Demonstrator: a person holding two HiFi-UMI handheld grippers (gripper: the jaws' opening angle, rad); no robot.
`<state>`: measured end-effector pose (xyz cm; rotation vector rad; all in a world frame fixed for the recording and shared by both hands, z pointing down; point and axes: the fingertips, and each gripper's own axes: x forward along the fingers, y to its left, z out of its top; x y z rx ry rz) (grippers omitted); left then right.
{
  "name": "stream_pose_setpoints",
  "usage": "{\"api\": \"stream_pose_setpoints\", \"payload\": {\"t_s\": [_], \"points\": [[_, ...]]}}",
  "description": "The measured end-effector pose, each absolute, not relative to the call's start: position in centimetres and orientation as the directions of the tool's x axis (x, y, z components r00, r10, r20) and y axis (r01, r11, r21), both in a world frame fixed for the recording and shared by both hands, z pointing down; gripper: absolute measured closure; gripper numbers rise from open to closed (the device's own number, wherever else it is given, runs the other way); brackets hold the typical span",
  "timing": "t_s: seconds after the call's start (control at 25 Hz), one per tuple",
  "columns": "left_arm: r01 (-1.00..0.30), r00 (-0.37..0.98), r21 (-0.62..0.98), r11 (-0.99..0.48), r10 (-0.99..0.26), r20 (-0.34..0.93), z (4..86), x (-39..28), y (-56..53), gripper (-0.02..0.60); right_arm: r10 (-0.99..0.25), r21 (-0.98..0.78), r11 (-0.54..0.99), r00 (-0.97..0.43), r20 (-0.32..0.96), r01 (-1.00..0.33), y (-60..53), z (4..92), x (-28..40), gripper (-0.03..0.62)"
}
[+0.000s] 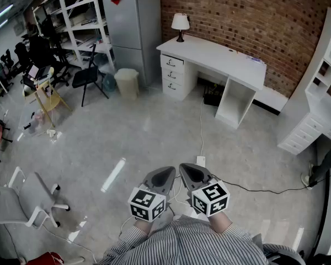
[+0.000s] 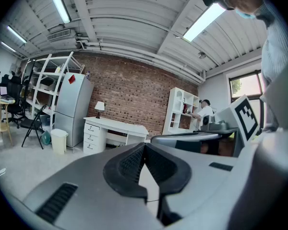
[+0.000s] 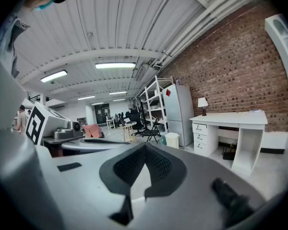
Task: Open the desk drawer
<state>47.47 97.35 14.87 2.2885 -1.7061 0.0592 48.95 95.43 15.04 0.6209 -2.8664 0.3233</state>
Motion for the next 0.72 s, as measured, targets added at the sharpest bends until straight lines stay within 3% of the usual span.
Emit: {"api": "stream_pose_setpoints", "payload": {"t_s": [0.48,0.72], "points": [[-0.939,0.311,0.222,-0.264,-0.926,0.213,15.7,47.6,99.0,0.572,-0.38,-0.152,0.893,-0.89,0.251,-0.424,97.4,15.8,48.7,0.579],[-0.936,0.313,0.236,-0.261,-0.923,0.223,16.3,47.3,100.1,0.572,-0.392,-0.223,0.867,-0.887,0.245,-0.445,98.0,16.4,48.9,0.579]]}}
